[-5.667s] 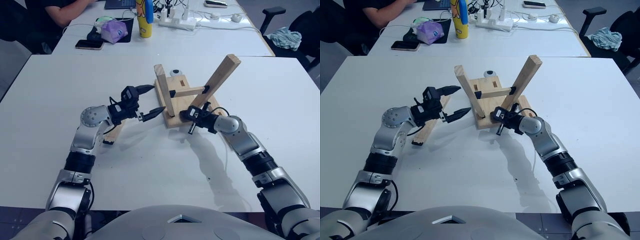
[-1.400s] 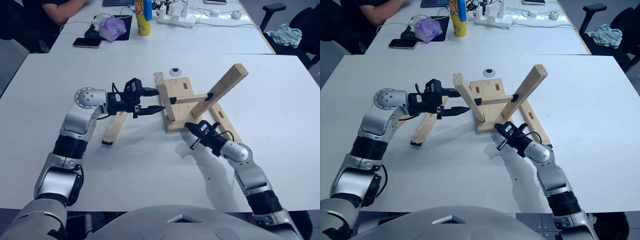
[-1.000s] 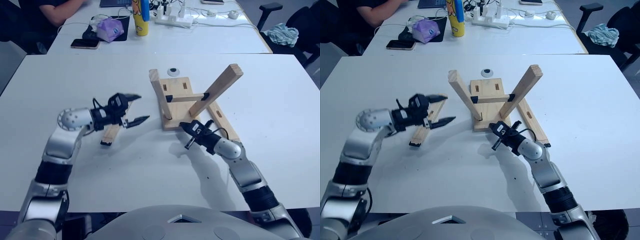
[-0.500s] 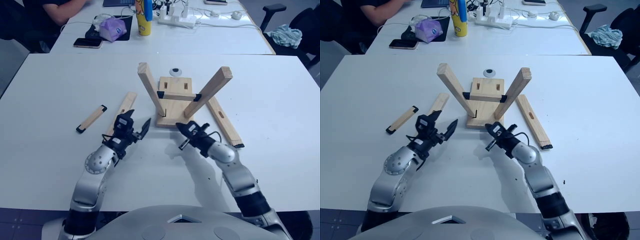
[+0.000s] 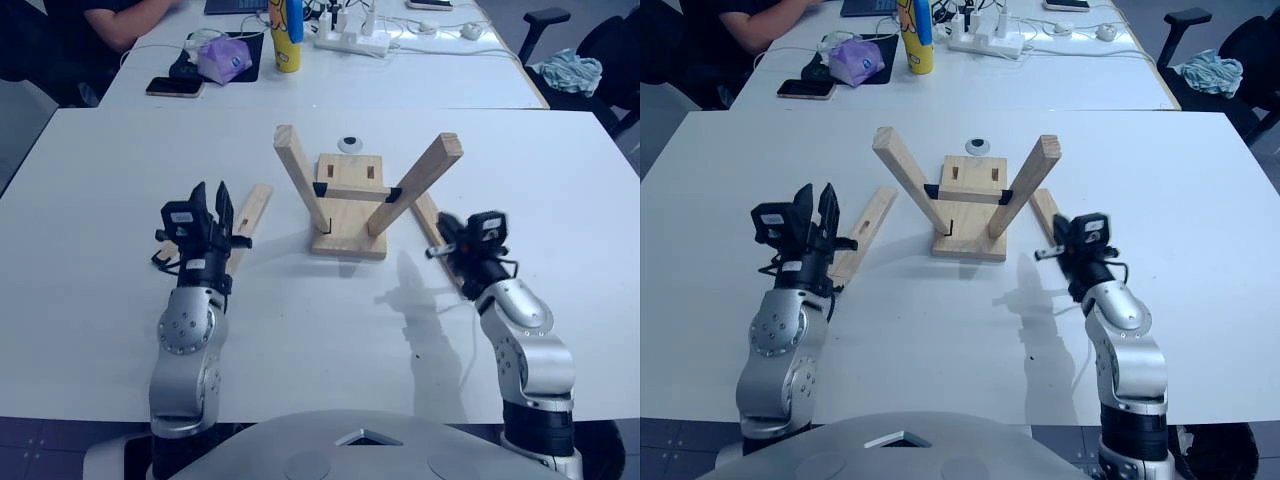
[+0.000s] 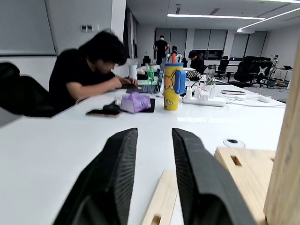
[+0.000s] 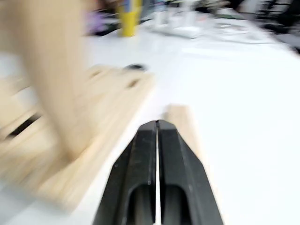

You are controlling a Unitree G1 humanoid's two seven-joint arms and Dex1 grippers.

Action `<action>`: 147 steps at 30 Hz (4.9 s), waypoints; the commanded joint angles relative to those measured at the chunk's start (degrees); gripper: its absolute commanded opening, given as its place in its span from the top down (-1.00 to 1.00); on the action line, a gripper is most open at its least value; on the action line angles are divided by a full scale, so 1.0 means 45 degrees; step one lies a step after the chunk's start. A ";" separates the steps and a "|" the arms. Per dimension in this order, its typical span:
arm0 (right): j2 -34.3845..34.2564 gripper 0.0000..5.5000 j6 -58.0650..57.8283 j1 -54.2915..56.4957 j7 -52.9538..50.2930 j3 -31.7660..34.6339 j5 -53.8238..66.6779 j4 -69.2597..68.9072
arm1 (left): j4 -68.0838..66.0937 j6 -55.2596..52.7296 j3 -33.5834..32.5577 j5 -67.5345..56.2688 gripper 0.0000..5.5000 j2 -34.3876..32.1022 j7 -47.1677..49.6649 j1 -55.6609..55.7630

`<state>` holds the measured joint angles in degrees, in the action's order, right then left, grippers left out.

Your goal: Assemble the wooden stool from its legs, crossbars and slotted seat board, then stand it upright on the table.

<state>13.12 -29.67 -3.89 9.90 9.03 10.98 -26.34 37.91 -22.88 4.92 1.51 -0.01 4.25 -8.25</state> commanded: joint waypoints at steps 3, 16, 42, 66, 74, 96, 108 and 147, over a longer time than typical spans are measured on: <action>-0.1074 1.00 0.0181 0.1375 -0.1584 -0.0067 -0.0306 -0.0621 | -0.0467 -0.0914 -0.0297 -0.0360 0.83 0.0431 0.0025 0.1851; -0.1423 1.00 -0.0437 0.2213 -0.2427 0.0252 -0.0271 -0.1668 | -0.0459 -0.1193 -0.0064 0.0301 0.99 0.0290 0.0097 0.3057; -0.0927 1.00 -0.0246 0.2029 -0.2466 -0.0075 -0.1181 -0.0856 | -0.1577 -0.1747 -0.1015 0.1392 0.99 0.0016 0.0820 0.2676; 0.1047 1.00 -0.3280 0.0555 0.0383 -0.3655 -0.1994 0.0631 | -0.2805 -0.6374 0.3738 0.1235 0.99 -0.1954 -0.2658 0.1907; 0.0430 1.00 -0.0738 0.0264 0.2638 -0.4328 -0.0458 0.1327 | -0.2518 -0.3748 0.2640 0.0201 0.99 -0.1075 -0.2652 0.1769; -0.1877 1.00 0.2663 0.0587 -0.0535 -0.4949 -0.2890 0.8905 | -0.1649 -0.1390 -0.3009 -0.5519 0.99 -0.1782 -0.3491 0.7704; -0.1760 1.00 0.3290 0.1319 -0.0312 -0.5172 -0.3268 0.9798 | -0.2347 -0.2226 -0.3730 -0.7948 0.99 -0.2757 -0.2732 1.3256; 0.1038 1.00 0.4941 -0.0798 0.3099 -0.2648 -0.0608 0.3785 | -0.1994 -0.0711 -0.2557 -0.3682 0.99 -0.4640 -0.4084 0.2875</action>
<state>14.35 -5.57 -7.37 22.91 -6.74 7.40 -9.99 26.46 -28.05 -6.76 -13.05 -17.60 -7.84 8.65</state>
